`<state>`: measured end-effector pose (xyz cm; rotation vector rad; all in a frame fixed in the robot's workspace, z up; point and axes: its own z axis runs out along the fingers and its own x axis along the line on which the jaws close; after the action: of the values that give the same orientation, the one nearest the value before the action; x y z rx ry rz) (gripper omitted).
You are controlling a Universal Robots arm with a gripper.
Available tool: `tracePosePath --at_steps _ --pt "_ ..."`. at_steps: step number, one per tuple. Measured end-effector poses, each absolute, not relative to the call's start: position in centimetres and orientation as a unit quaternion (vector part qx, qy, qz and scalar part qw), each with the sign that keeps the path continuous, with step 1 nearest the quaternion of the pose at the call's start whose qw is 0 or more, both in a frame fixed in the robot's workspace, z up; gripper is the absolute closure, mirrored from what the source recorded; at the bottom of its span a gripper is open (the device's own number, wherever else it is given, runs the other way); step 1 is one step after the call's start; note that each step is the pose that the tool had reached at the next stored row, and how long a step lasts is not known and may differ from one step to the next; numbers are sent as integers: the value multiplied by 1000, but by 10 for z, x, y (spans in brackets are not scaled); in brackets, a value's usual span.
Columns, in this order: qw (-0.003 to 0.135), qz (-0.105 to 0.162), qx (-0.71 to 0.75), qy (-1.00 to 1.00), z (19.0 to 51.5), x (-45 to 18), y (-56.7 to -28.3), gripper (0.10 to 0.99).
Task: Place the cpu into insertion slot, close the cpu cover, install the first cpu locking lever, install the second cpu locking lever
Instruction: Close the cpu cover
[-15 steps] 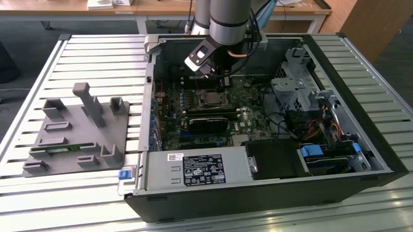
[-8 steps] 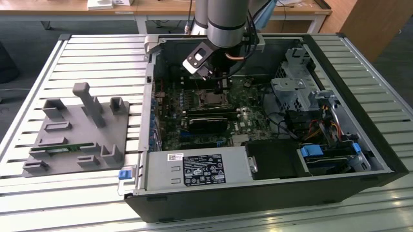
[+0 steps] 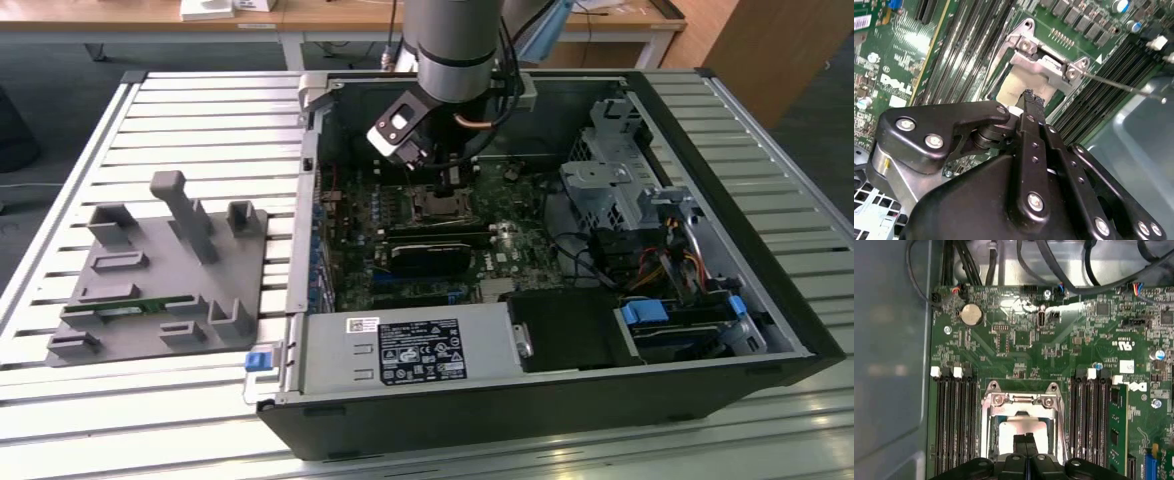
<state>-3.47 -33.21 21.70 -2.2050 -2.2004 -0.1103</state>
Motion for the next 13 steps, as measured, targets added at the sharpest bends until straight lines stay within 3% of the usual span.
tracePosePath --at_steps 13 --pt "12 -35 -707 -706 213 -48 -331 980"
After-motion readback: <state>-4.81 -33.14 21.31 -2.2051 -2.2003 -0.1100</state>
